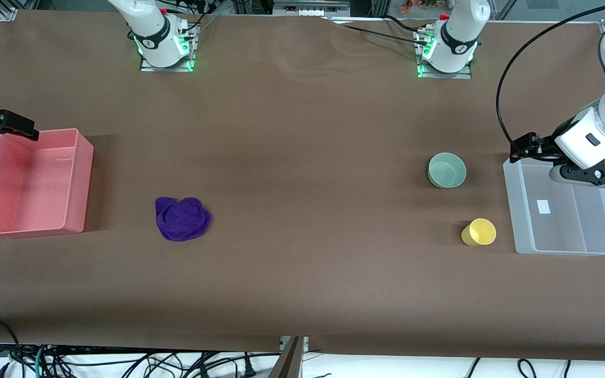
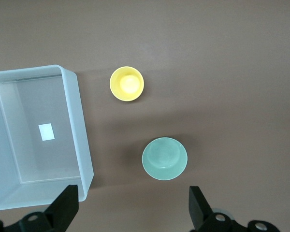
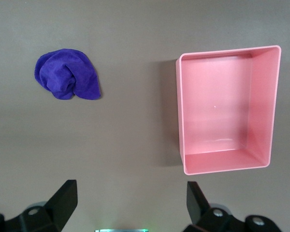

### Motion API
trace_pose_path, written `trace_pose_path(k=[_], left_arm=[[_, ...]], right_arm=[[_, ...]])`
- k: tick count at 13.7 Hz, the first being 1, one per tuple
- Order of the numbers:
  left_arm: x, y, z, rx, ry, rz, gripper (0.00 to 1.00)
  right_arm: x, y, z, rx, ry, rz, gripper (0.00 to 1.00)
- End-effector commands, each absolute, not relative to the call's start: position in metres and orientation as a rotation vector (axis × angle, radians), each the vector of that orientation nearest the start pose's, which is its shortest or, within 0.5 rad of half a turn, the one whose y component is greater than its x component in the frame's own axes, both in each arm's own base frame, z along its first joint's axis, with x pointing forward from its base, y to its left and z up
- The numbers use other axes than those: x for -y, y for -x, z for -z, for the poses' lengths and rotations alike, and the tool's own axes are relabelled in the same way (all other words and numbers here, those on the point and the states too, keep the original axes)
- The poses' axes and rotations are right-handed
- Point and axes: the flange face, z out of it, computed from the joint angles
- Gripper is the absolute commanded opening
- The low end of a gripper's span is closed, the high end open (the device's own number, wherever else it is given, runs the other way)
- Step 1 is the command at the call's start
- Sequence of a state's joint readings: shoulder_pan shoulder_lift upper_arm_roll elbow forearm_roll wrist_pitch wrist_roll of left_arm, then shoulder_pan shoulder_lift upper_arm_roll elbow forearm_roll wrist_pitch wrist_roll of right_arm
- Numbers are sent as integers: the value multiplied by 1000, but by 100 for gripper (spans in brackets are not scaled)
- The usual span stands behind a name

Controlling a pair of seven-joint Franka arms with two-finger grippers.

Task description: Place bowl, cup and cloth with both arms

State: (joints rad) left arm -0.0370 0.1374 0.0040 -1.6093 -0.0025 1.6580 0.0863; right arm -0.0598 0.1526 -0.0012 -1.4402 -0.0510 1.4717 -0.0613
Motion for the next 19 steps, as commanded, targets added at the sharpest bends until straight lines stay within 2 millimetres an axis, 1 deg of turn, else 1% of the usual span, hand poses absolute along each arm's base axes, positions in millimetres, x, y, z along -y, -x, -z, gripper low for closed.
trace_pose_path(k=[1,3,4,5,6,7,8,9,10,12,14,15,16,17,19], left_arm=[[17,-600,-531,-182,3121,-173,100],[16,-600,-523,-187,3120,-207,100],[15,-597,-513,-184,3118,-255,100],[15,-593,-499,-189,3113,-305,100],[16,-588,-479,-201,3107,-365,100],[17,-586,-453,-216,3103,-413,100],[18,-582,-429,-237,3101,-423,100],[19,-575,-402,-276,3102,-421,100],[18,-569,-379,-338,3104,-386,100],[17,-555,-332,-581,3090,-355,100],[19,-539,-297,-708,3072,-301,100],[22,-529,-279,-769,3059,-265,100],[22,-523,-258,-845,3042,-235,100],[20,-522,-239,-901,3029,-215,100],[17,-523,-204,-974,3009,-193,99]], right_arm=[[23,-593,-586,18,3173,-163,100],[18,-599,-570,39,3166,-206,100],[15,-602,-552,59,3161,-256,100],[9,-602,-545,81,3157,-271,100],[9,-603,-531,85,3156,-312,100],[9,-609,-511,89,3148,-343,100],[7,-614,-478,95,3139,-371,100],[2,-616,-446,102,3131,-331,100],[-12,-616,-426,110,3093,-268,100],[-23,-620,-399,89,3063,-213,100],[-43,-630,-370,125,3060,-142,100],[-58,-634,-354,155,3058,-110,100],[-65,-640,-339,167,3056,-87,100],[-76,-645,-324,189,3053,-41,100],[-111,-651,-286,256,3043,28,100]])
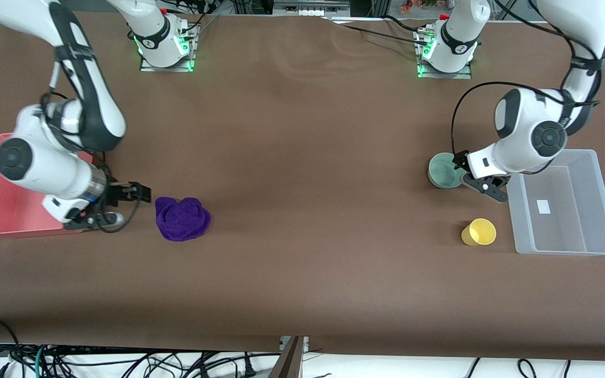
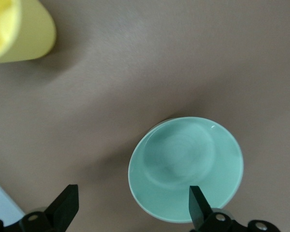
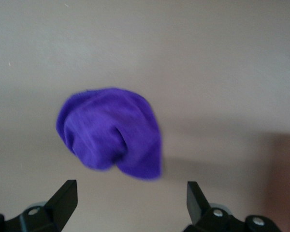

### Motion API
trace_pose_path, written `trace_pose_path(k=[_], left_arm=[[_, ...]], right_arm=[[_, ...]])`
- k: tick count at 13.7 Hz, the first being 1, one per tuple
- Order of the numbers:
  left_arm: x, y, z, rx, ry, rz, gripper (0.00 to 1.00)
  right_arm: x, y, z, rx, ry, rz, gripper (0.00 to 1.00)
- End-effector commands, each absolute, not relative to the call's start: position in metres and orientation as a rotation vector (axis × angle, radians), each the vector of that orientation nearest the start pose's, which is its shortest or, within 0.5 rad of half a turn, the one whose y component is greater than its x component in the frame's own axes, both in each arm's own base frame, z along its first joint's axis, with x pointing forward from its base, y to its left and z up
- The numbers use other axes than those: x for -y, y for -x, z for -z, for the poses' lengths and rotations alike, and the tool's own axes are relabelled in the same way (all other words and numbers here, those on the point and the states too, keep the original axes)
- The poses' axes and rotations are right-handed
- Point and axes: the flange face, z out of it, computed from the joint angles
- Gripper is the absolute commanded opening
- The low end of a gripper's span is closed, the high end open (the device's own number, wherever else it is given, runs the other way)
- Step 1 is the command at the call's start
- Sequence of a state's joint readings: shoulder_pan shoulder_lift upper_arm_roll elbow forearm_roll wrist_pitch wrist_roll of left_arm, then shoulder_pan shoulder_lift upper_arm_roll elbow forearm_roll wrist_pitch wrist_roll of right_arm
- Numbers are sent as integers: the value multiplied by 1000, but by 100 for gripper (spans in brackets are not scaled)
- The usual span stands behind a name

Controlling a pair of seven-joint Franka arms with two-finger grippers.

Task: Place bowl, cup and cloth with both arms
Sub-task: 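Grasp the purple cloth with the right gripper while the left gripper grasps the bowl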

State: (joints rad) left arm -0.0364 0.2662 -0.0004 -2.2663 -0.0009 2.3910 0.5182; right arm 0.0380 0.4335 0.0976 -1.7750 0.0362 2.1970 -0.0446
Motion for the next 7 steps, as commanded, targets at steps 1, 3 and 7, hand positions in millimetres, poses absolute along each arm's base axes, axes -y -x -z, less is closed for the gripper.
trace_pose_path(k=[1,3,7], left_arm=[[18,-523,-194,-979,3006,-185,95],[19,-522,-193,-1018,2995,-185,33],[18,-524,-194,-1057,2984,-181,0]], right_arm=[[-121,-652,-269,276,3038,51,100],[-127,-651,-245,284,3036,48,100],[-132,-635,-214,331,3033,103,51]])
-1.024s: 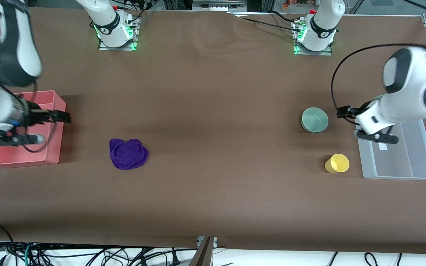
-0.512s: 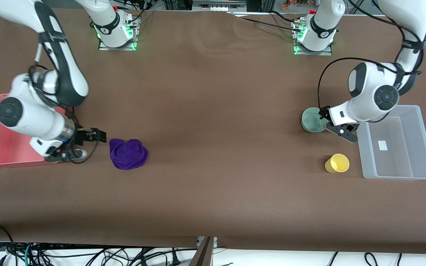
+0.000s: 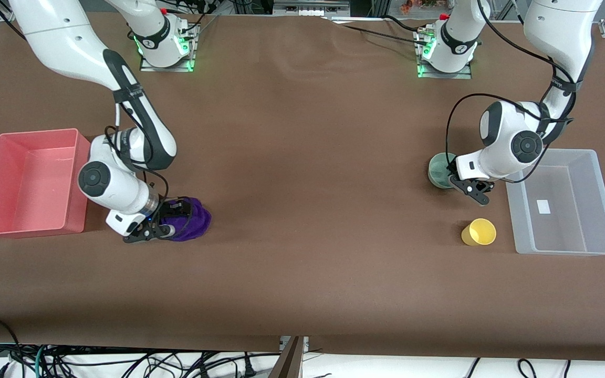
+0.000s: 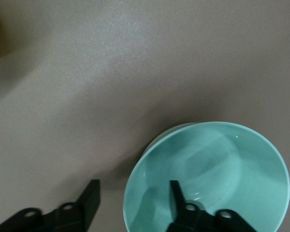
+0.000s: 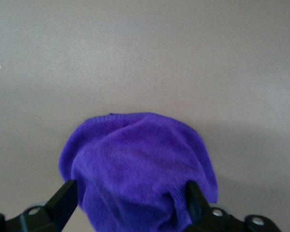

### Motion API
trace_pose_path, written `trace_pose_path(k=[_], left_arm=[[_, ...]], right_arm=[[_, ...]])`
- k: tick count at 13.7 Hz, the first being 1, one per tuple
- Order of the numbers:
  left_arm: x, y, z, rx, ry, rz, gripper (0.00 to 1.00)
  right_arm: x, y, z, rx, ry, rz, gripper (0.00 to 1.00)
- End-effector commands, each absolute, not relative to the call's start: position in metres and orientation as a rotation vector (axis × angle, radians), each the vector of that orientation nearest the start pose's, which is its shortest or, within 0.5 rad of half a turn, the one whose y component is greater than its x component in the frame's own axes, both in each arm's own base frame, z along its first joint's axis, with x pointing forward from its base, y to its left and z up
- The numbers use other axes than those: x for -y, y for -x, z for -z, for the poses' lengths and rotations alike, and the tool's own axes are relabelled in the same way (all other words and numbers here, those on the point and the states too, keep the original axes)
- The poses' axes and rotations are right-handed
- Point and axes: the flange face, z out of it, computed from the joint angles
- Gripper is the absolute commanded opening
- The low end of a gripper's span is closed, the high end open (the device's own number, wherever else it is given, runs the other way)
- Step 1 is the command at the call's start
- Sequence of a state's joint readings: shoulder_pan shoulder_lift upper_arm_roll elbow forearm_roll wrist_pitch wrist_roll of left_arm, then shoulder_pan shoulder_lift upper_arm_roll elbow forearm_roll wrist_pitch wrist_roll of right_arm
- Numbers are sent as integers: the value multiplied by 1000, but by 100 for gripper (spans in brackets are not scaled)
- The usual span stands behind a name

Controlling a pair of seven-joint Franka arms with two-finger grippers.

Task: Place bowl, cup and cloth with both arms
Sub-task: 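Grasp the purple cloth with the right gripper while the left gripper grasps the bowl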

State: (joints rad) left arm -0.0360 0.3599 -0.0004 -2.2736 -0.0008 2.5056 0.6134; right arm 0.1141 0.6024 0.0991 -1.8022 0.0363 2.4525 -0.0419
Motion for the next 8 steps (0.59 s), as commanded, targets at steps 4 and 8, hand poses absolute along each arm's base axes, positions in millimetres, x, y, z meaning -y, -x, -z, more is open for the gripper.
trace_pose_path(k=[4,8], left_arm=[[18,-529,-214,-1067,2978,-163,0],[7,-564,-296,-1032,3004,-248,0]], right_arm=[[-125,-640,-227,370,3035,111,0],[-91,-661,-318,384,3056,-24,0]])
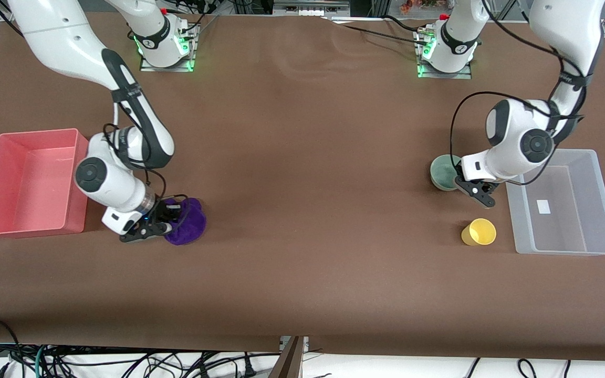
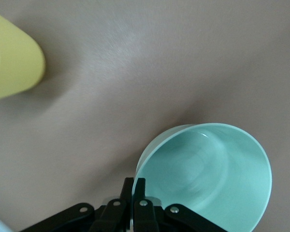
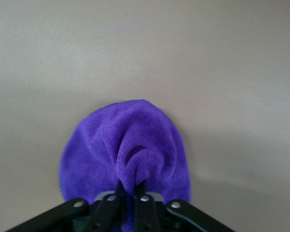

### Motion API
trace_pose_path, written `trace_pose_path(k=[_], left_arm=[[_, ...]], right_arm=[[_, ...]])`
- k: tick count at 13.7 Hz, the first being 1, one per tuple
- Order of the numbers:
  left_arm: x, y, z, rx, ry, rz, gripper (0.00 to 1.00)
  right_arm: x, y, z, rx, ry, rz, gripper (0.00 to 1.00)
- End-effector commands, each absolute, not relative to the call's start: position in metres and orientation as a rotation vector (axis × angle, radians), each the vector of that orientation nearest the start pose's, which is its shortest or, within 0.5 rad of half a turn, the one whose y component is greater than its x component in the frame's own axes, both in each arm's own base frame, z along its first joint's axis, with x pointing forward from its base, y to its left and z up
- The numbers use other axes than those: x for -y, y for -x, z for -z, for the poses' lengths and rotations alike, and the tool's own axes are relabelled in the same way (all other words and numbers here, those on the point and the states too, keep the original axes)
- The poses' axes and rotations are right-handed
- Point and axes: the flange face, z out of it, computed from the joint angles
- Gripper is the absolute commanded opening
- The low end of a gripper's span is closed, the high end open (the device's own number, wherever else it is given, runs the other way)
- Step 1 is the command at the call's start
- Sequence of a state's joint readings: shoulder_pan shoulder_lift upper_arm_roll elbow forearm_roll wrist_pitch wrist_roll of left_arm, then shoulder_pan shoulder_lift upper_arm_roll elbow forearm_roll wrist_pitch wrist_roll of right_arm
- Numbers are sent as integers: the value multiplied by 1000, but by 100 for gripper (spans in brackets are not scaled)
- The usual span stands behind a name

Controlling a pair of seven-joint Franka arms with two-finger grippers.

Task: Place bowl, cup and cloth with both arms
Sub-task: 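Drop the cloth into the pink bin while the left gripper places the bowl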

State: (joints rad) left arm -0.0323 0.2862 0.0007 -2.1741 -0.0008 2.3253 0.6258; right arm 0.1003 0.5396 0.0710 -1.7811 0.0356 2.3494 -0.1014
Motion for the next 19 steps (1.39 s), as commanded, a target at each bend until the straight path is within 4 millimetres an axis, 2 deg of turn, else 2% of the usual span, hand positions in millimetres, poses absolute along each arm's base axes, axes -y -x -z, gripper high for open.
trace_pose_path(k=[1,3,4,6,8,9,10,12,13,16,17,18,19], left_arm=[[0,-578,-324,-1025,3013,-286,0],[-23,-598,-371,-1017,3023,-326,0],[-44,-604,-385,-1018,3028,-319,0],[-100,-604,-392,-1041,3034,-285,0],[-169,-608,-376,-1022,3057,-275,0],[-195,-615,-362,-1022,3065,-274,0],[-224,-620,-344,-1012,3080,-284,0],[-284,-616,-298,-990,3103,-272,0],[-297,-616,-281,-992,3082,-219,0],[-304,-612,-235,-1008,3095,-245,0],[-303,-612,-234,-1008,3097,-249,29],[-303,-614,-235,-1010,3094,-245,88],[-300,-615,-239,-1019,3091,-245,100]], right_arm=[[-77,-667,-352,406,3057,-98,0],[-32,-675,-413,493,3053,-219,0],[2,-672,-434,524,3049,-292,0],[83,-656,-469,545,3058,-414,0],[165,-632,-480,562,3057,-498,0],[194,-624,-473,539,3061,-529,0],[215,-617,-459,489,3062,-564,0],[238,-609,-425,435,3054,-586,0],[246,-604,-408,417,3049,-594,0],[265,-589,-343,395,3070,-560,0],[268,-585,-332,391,3078,-552,0],[268,-584,-327,386,3078,-545,0],[265,-587,-320,366,3065,-535,51]])
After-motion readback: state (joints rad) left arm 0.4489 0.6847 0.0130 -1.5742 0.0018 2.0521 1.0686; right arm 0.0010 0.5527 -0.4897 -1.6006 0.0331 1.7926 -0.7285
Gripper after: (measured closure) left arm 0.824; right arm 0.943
